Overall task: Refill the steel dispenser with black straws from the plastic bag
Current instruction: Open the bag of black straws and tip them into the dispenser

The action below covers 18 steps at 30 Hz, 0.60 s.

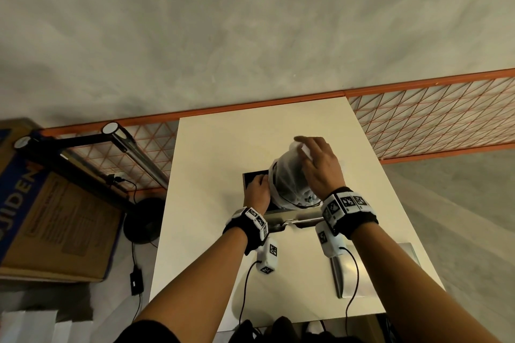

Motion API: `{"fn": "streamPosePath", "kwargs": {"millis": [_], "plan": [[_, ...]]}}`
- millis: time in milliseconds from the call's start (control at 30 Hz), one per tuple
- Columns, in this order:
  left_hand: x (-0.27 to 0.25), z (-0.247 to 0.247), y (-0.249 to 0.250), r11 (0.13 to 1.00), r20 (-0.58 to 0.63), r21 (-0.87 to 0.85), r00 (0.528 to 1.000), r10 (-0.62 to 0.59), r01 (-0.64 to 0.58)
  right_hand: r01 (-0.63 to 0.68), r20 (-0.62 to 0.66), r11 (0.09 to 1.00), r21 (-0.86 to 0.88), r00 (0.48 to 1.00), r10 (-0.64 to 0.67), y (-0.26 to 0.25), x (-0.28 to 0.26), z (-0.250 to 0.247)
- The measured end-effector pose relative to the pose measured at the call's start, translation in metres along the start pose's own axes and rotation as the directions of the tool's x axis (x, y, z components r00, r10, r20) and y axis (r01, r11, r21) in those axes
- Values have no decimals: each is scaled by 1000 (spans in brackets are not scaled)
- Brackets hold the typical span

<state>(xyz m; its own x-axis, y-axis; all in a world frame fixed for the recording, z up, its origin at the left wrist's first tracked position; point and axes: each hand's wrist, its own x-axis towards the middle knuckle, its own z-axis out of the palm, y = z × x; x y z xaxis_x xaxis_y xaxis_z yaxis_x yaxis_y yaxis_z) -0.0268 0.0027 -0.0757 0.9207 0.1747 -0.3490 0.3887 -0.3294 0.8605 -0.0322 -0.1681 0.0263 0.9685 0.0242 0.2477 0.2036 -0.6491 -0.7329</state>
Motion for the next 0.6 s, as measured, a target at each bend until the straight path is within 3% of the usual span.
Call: {"fn": "streamPosePath", "kwargs": {"millis": [100, 200, 267, 400, 600], "plan": [[1, 3, 1, 995, 1, 101, 1000, 14, -14, -171, -37, 983, -61, 985, 169, 10, 0, -3], [2, 5, 3, 984, 15, 177, 1000, -9, 7, -296, 64, 945, -138, 949, 307, 27, -4, 0], [2, 5, 6, 981, 34, 192, 999, -9, 3, -274, 143, 953, -129, 946, 292, 32, -9, 5], [0, 0, 8, 987, 47, 162, 999, 0, -7, -250, 168, 963, -100, 950, 264, 30, -13, 9], [-4, -4, -2, 996, 35, 70, 998, 60, -62, -15, 7, 1000, -26, 1000, 15, 8, -5, 4]]}}
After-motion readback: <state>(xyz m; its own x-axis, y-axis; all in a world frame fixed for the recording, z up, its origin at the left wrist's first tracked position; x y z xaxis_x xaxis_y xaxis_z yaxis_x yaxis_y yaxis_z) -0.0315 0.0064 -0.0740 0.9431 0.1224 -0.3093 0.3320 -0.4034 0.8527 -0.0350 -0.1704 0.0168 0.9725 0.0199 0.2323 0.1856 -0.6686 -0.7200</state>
